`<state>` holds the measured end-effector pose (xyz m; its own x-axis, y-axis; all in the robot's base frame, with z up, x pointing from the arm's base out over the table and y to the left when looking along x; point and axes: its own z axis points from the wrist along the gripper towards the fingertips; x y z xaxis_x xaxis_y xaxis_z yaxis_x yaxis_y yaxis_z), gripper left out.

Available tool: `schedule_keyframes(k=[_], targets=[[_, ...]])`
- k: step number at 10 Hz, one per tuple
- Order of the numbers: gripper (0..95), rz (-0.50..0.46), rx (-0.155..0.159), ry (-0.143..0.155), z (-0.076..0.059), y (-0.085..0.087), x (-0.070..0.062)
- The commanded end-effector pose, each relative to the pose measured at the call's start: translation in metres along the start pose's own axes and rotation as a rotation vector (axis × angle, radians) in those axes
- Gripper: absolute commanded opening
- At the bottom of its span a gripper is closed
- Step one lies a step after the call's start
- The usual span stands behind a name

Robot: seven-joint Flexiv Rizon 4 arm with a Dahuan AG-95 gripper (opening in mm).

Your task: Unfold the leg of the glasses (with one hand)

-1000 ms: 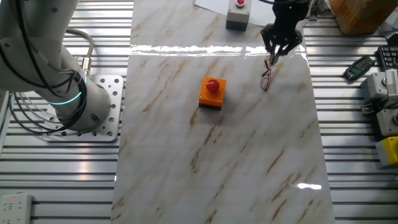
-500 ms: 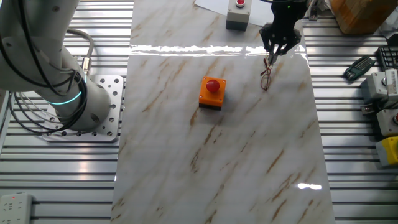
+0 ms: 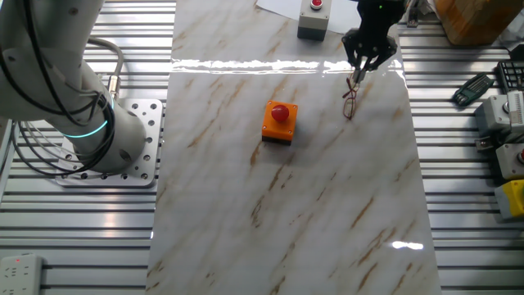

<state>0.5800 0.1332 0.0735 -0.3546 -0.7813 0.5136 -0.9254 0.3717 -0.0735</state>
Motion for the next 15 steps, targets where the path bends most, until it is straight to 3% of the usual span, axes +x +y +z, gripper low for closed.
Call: schedule_keyframes(k=[1,15], targets=[[0.0,0.001,-0.001,0.001,-0.002,0.002,0.002],[0.0,0.011,-0.004,0.019,-0.025,0.02,0.026]])
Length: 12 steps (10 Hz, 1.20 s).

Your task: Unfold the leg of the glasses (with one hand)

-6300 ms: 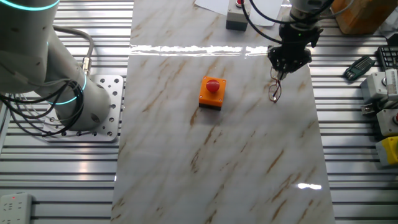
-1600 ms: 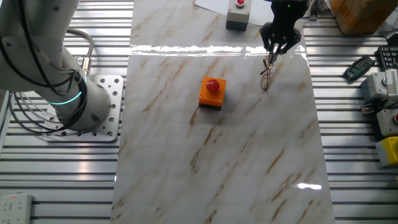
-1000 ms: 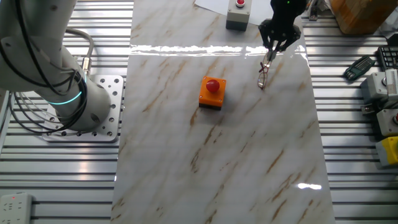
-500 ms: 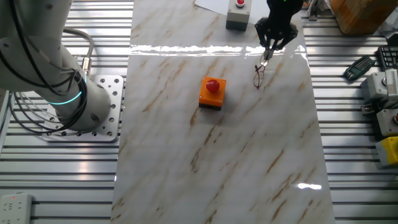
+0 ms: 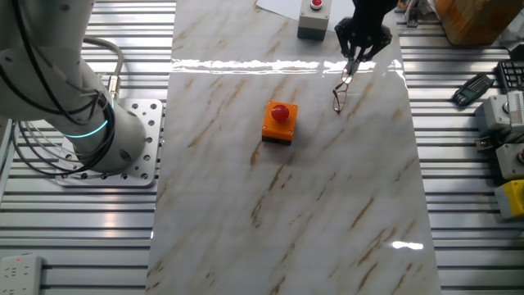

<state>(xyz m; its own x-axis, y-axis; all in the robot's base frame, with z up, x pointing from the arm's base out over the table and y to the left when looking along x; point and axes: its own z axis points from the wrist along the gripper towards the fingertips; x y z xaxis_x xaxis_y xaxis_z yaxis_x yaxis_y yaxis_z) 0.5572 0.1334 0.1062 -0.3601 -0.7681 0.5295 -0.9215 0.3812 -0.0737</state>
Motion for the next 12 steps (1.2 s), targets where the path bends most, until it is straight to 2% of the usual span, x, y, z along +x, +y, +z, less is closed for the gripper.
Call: schedule_keyframes(k=[1,2,4,6,9,12], targets=[[0.0,0.005,0.003,0.002,-0.001,0.003,0.005],[0.0,0.008,0.005,-0.001,0.0,0.004,0.009],[0.0,-0.014,0.004,-0.015,0.004,-0.001,0.028],[0.0,-0.021,-0.002,-0.027,0.001,-0.005,0.046],[0.0,-0.031,-0.005,-0.029,-0.004,-0.007,0.07],[0.0,-0.049,-0.003,-0.02,-0.01,-0.013,0.088]])
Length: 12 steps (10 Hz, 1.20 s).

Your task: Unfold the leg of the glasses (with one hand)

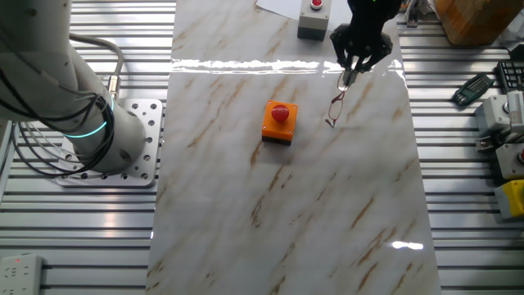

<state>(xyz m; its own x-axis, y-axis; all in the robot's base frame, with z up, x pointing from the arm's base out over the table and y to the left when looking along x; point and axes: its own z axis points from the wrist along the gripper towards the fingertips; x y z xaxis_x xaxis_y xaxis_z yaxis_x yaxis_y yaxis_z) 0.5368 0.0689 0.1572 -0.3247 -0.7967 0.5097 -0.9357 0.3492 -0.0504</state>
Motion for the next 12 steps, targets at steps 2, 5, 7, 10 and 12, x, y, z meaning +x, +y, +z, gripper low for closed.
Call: schedule_keyframes(k=[2,5,7,10,12], targets=[[0.0,-0.012,-0.002,0.018,-0.014,-0.012,0.011],[0.0,-0.012,0.009,0.03,-0.02,-0.024,0.01],[0.0,-0.016,0.018,0.026,-0.015,-0.03,0.007],[0.0,-0.027,0.05,0.02,-0.004,-0.039,0.009],[0.0,-0.043,0.067,0.037,-0.001,-0.041,0.01]])
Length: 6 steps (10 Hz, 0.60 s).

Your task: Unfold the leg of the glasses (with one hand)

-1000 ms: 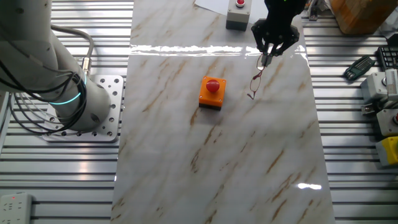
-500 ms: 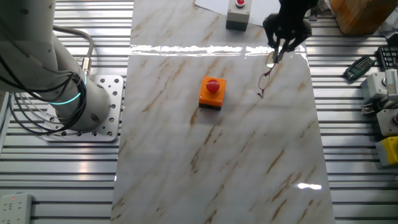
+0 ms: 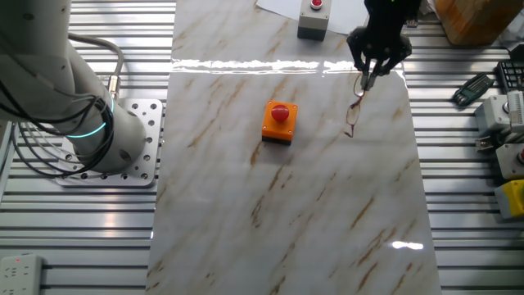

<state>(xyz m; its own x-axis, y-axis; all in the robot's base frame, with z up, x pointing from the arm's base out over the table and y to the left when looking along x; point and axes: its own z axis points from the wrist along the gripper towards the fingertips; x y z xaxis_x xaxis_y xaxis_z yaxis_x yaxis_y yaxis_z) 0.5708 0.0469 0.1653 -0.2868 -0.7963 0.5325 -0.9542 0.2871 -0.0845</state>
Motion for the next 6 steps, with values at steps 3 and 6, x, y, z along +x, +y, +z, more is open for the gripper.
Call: schedule_keyframes(k=[3,6], targets=[[0.0,-0.013,0.036,0.036,0.002,-0.002,-0.0005],[0.0,-0.002,0.043,0.022,0.0043,-0.0024,-0.0007]])
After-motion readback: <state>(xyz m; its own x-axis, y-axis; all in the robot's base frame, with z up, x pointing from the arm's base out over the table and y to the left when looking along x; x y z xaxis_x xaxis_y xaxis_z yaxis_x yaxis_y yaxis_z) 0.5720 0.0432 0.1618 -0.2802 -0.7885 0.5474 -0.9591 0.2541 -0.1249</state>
